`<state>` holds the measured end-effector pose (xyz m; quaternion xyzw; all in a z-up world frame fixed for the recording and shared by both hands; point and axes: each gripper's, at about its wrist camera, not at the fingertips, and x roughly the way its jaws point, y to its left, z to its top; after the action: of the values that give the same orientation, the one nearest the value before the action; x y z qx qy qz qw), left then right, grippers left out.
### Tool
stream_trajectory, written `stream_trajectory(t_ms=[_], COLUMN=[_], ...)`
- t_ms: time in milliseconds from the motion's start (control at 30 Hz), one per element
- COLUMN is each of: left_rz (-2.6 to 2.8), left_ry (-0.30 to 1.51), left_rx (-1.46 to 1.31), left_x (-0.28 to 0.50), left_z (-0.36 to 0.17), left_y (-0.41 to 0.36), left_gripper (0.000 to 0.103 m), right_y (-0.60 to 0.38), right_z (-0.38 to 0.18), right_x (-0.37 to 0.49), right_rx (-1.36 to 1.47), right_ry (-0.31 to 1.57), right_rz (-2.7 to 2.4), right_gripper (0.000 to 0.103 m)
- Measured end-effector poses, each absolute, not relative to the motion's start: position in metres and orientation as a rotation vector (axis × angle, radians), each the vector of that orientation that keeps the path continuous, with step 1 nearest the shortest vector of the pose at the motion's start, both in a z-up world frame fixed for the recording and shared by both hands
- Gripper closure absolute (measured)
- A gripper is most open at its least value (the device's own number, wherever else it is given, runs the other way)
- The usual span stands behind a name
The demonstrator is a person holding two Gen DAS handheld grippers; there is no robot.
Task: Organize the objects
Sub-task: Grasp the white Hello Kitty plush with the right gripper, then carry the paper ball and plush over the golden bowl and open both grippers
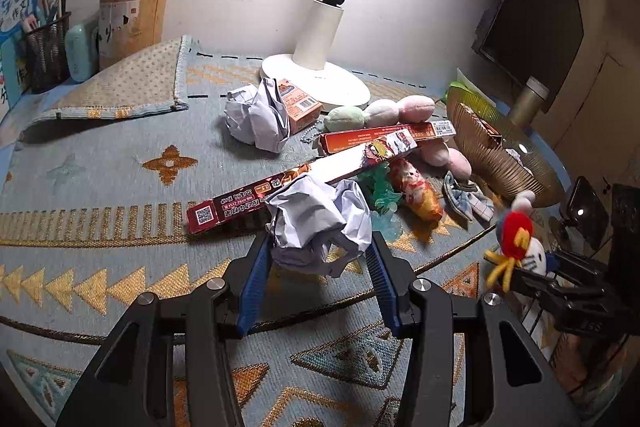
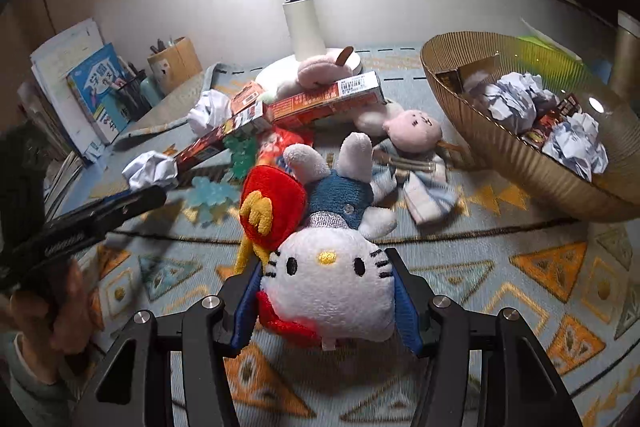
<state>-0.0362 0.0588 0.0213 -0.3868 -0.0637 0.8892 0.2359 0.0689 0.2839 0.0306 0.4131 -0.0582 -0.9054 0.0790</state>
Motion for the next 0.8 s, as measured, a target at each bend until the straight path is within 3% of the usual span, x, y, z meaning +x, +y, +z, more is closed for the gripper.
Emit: stream_trajectory(t_ms=[200,267,433,600,667,700,733,800], left_rz=[2.434,2.437,2.435,2.428,2.429,2.43,2.432,2.436], left_ry=[-0.146,-0.165,-0.147,-0.127,-0.129,-0.124,-0.114,-0.095], left_rx=[-1.055,-1.062,-1.062,-1.068,-1.073,-1.074,-1.07,-1.06], left_x=[-0.034,-0.036,-0.034,-0.034,-0.034,-0.034,-0.033,-0.03], left_z=[0.022,0.021,0.02,0.02,0.019,0.019,0.02,0.023], left_y=[0.062,0.059,0.062,0.065,0.064,0.065,0.066,0.07], left_gripper=[0.058,0.058,0.058,0.058,0.058,0.058,0.058,0.058], right_y=[0.275,0.282,0.293,0.297,0.302,0.303,0.303,0.299], right_z=[0.026,0.022,0.011,0.01,0.012,0.013,0.015,0.019], right_x=[0.114,0.115,0.114,0.123,0.124,0.123,0.122,0.121], right_rx=[1.247,1.258,1.318,1.299,1.292,1.292,1.295,1.296], right_ry=[0.062,0.048,-0.02,-0.051,-0.139,-0.177,-0.199,-0.2], right_rz=[-2.706,-2.714,-2.674,-2.706,-2.723,-2.737,-2.748,-2.738], right_gripper=[0.046,0.046,0.024,0.024,0.029,0.043,0.048,0.048])
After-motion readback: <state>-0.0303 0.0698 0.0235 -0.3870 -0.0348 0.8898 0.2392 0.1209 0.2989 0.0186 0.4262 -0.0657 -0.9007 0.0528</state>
